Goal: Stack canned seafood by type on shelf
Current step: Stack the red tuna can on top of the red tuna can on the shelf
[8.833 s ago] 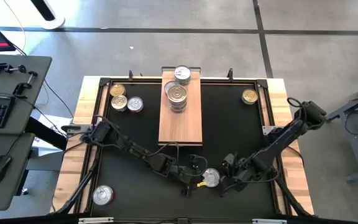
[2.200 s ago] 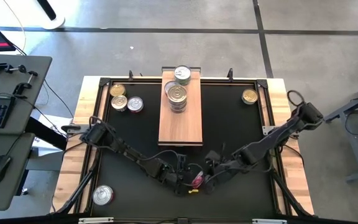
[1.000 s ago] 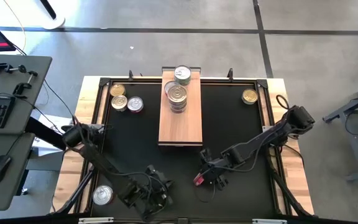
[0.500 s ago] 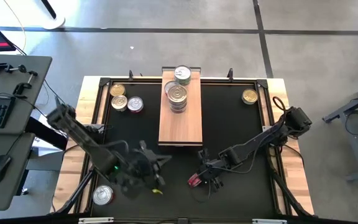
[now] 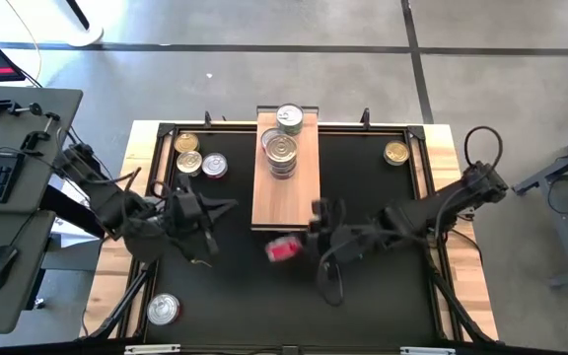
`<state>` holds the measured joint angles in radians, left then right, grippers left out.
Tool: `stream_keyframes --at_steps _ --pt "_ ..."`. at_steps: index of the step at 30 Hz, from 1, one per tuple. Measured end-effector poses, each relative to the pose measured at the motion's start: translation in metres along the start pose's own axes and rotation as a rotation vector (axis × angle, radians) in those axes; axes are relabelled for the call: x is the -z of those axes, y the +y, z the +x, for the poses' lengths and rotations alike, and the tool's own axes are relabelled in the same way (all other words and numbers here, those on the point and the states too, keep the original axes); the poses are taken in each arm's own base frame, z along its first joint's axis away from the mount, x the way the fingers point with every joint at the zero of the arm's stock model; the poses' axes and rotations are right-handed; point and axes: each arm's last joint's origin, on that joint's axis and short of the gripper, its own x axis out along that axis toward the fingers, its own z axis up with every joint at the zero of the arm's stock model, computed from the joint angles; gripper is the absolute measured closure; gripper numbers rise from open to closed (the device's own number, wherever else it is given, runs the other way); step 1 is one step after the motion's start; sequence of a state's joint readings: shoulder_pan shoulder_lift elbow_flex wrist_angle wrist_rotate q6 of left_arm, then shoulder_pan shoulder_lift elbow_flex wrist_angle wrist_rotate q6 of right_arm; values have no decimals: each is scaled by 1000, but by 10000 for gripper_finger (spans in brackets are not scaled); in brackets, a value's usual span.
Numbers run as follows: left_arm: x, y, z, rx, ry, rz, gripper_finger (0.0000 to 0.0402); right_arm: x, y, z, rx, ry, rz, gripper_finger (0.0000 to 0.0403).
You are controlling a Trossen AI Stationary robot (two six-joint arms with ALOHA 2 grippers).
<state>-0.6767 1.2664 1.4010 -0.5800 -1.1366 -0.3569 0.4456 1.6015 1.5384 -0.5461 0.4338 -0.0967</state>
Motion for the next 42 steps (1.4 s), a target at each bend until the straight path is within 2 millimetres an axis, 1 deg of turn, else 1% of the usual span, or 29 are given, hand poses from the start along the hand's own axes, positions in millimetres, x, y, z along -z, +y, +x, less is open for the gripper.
stream_keyframes --at_steps 2,4,7,10,12,15,17,19,21,24,28,32,34,37,40,42 --pt "3 6 0 -17 25 50 401 -10 -17 0 75 -9 -10 283" --pt "7 10 3 -36 52 100 401 -14 -35 2 164 20 -28 283" --pt "11 14 8 -39 88 137 401 -20 -70 1 331 35 -6 283" --pt "14 15 18 -55 89 142 401 -26 -105 -4 464 43 6 283" --pt "15 17 26 -50 89 154 401 -29 -127 -10 512 45 -9 283" --pt "11 20 44 25 58 102 401 -30 -160 -16 556 55 -27 283" --pt "10 21 59 109 2 57 401 -24 -183 -20 557 82 -47 283" --pt "8 24 74 190 -100 -6 401 -16 -204 -22 547 113 -71 283" --pt "10 29 86 220 -191 -56 401 -5 -226 -23 529 137 -86 283" --pt "20 39 101 176 -238 -109 401 13 -255 -27 466 165 -104 283" --pt "35 52 113 95 -192 -177 401 35 -288 -35 379 142 -75 283" --pt "49 62 118 55 -154 -281 401 51 -312 -43 328 83 -72 283" --pt "53 67 118 43 -143 -322 401 59 -319 -41 316 62 -79 283" --pt "51 76 116 24 -157 -369 401 78 -319 -24 260 61 -74 283" --pt "44 87 110 2 -187 -377 401 100 -311 -3 203 82 -98 283" --pt "37 96 102 -9 -221 -375 401 108 -306 8 207 93 -138 283"
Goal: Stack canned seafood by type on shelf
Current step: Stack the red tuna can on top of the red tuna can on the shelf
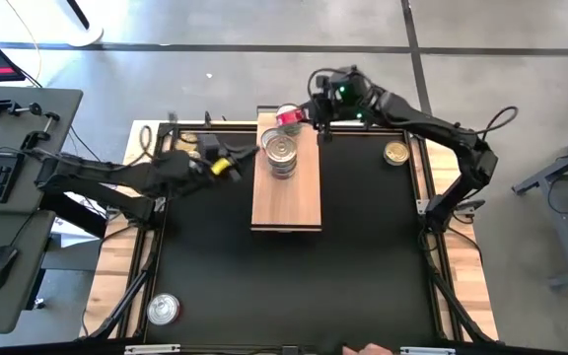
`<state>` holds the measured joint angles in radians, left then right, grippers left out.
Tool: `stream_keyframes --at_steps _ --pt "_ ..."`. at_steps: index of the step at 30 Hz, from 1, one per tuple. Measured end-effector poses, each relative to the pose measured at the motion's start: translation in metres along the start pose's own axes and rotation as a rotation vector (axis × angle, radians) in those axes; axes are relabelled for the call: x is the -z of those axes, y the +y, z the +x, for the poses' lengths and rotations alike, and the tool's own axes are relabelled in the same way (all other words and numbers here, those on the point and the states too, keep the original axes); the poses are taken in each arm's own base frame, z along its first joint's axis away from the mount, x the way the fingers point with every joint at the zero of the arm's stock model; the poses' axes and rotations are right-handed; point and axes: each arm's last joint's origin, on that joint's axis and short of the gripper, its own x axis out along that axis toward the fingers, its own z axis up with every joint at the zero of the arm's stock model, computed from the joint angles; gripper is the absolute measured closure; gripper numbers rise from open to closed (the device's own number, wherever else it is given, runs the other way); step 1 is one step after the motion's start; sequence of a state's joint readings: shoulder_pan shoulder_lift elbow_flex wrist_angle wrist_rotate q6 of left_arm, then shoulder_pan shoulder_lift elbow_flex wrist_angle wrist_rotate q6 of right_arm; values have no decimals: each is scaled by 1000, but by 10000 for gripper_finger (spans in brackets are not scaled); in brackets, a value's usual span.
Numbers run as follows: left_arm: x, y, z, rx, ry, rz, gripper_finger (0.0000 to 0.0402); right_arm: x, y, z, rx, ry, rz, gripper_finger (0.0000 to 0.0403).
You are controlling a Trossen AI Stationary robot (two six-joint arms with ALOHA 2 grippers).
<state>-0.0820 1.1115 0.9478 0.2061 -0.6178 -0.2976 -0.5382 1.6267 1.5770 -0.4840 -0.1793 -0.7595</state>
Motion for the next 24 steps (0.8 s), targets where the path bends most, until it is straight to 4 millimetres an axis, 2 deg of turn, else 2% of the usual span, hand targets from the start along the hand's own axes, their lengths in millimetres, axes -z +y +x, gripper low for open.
stream_keyframes --at_steps 6,13,18,24 --pt "-32 15 -29 2 -71 48 401 -10 5 8 63 -65 -105 274" --pt "-48 34 -59 -32 -56 118 401 -4 16 39 94 51 -197 271" --pt "-46 40 -67 -53 -10 153 401 -7 18 42 105 41 -203 269" --pt "-26 44 -63 -82 70 181 401 -9 20 44 99 23 -204 267"
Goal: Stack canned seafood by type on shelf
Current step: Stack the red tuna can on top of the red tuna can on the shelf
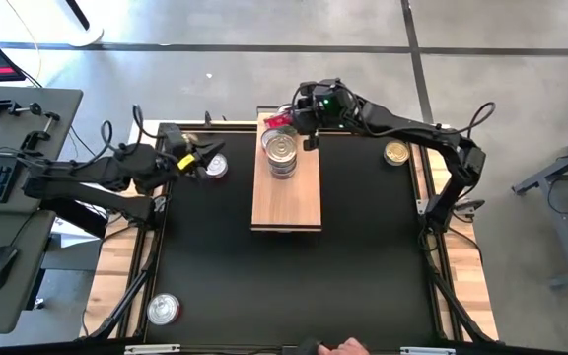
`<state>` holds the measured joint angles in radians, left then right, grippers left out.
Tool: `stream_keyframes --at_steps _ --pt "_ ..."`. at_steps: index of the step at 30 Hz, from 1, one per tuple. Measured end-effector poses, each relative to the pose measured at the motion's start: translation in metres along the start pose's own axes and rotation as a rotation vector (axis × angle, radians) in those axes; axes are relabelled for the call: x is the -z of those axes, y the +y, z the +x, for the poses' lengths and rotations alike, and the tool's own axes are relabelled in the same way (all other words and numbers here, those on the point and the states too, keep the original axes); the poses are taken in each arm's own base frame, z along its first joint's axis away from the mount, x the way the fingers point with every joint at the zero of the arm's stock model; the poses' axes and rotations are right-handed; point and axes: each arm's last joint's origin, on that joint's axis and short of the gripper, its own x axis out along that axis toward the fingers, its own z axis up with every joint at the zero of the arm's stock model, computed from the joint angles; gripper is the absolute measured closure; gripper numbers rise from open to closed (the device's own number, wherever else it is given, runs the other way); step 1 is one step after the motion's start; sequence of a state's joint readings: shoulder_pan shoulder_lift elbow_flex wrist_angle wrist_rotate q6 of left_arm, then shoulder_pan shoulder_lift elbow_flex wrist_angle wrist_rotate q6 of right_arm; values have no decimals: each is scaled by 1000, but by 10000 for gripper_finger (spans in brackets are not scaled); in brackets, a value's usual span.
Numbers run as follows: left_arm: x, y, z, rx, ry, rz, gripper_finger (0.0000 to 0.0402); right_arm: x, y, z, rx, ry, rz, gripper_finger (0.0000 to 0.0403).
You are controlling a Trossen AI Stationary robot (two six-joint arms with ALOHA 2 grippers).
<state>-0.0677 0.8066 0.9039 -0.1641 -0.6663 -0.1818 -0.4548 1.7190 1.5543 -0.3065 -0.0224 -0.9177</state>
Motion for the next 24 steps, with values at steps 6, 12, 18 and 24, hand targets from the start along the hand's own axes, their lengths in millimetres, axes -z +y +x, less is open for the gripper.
stream_keyframes --at_steps 6,12,18,24 --pt "13 0 3 -3 25 -30 401 -8 12 17 -7 -29 -19 253" --pt "13 -2 1 21 25 -26 401 -8 21 26 1 33 -32 246" --pt "13 -2 0 21 24 -17 401 -7 21 26 4 36 -20 245" --pt "13 -2 0 21 24 -17 401 -7 21 26 -2 41 25 245"
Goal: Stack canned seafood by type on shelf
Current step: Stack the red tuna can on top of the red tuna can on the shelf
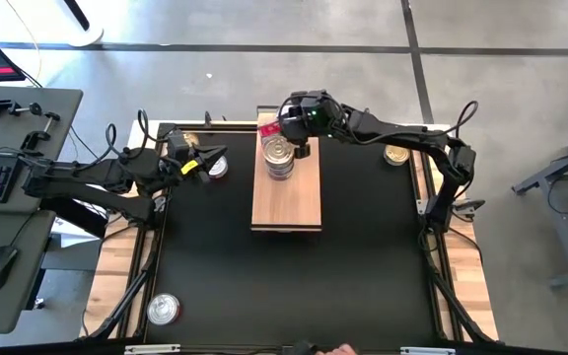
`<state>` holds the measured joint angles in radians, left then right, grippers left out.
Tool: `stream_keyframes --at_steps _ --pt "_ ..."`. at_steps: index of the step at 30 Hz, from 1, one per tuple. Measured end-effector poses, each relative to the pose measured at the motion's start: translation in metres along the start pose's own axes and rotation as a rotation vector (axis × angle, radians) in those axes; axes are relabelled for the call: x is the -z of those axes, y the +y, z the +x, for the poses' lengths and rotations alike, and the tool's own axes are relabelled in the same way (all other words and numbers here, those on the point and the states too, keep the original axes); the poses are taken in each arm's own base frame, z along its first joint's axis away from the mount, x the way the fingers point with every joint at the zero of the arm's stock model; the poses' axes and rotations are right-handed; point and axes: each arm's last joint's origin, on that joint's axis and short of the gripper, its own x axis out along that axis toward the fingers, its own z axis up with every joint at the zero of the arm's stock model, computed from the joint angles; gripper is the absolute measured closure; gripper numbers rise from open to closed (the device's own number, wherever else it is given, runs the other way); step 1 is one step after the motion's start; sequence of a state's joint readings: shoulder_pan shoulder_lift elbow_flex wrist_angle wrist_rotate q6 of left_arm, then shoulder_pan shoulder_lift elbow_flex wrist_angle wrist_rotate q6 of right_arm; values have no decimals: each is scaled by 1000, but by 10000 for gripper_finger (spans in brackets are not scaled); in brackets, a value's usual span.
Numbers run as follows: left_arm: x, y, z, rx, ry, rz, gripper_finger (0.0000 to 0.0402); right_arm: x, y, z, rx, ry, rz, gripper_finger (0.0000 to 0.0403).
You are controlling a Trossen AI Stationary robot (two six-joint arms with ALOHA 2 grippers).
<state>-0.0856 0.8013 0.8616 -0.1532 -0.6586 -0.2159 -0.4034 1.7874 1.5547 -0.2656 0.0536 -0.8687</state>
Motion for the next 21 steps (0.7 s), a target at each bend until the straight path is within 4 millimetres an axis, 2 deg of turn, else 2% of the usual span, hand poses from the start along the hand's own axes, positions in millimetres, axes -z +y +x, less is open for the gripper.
stream_keyframes --at_steps 5,21 --pt "0 0 0 0 0 0 401 5 1 0 -31 23 86 245" --pt "0 0 0 -7 -2 0 401 6 0 0 -32 19 81 245"
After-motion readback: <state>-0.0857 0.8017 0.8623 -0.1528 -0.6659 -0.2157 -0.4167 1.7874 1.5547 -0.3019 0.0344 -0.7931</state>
